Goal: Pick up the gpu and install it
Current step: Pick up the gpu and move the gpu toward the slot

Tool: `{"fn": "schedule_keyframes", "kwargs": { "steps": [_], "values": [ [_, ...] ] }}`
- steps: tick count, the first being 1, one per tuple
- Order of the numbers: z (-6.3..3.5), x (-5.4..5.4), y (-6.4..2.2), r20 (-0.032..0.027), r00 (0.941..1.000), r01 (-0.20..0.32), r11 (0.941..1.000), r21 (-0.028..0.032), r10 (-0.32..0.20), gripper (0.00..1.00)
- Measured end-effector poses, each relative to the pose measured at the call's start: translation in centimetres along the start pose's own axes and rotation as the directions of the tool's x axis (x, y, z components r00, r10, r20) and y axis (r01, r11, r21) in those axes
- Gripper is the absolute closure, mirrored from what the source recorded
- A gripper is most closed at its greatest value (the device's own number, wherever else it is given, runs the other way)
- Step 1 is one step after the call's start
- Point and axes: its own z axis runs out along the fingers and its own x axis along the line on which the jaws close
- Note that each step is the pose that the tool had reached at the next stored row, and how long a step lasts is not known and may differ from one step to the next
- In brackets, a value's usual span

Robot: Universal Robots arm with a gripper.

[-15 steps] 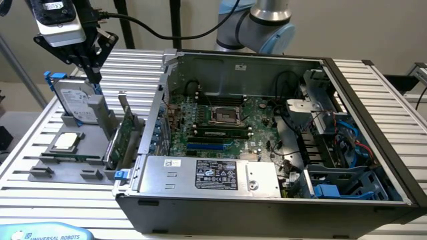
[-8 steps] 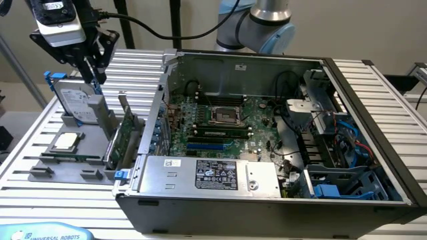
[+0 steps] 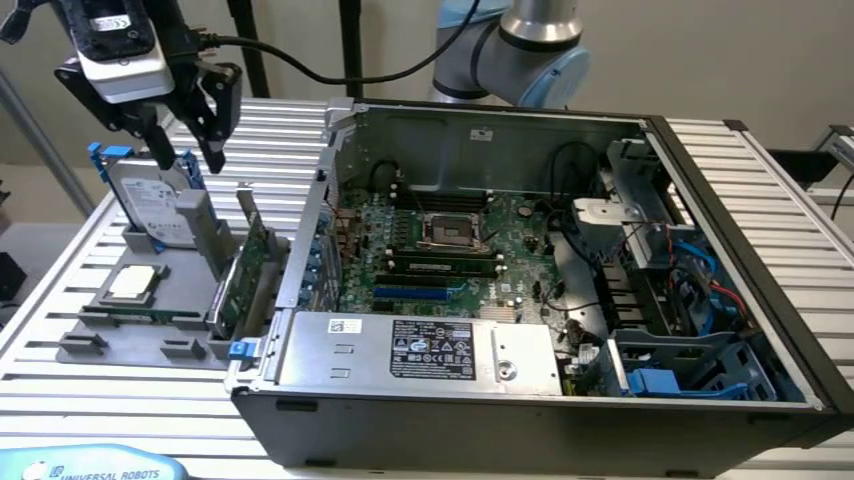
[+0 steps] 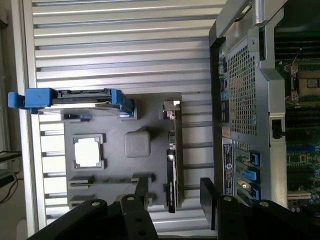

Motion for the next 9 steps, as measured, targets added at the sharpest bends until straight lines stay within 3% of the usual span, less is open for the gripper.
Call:
{"fn": "schedule_keyframes", "kwargs": {
  "steps": [9],
  "values": [
    [1.62,0.3,-0.23,0.0006,1.0,-0.001,1.0,0.0,0.001,0.46]
  ]
}}
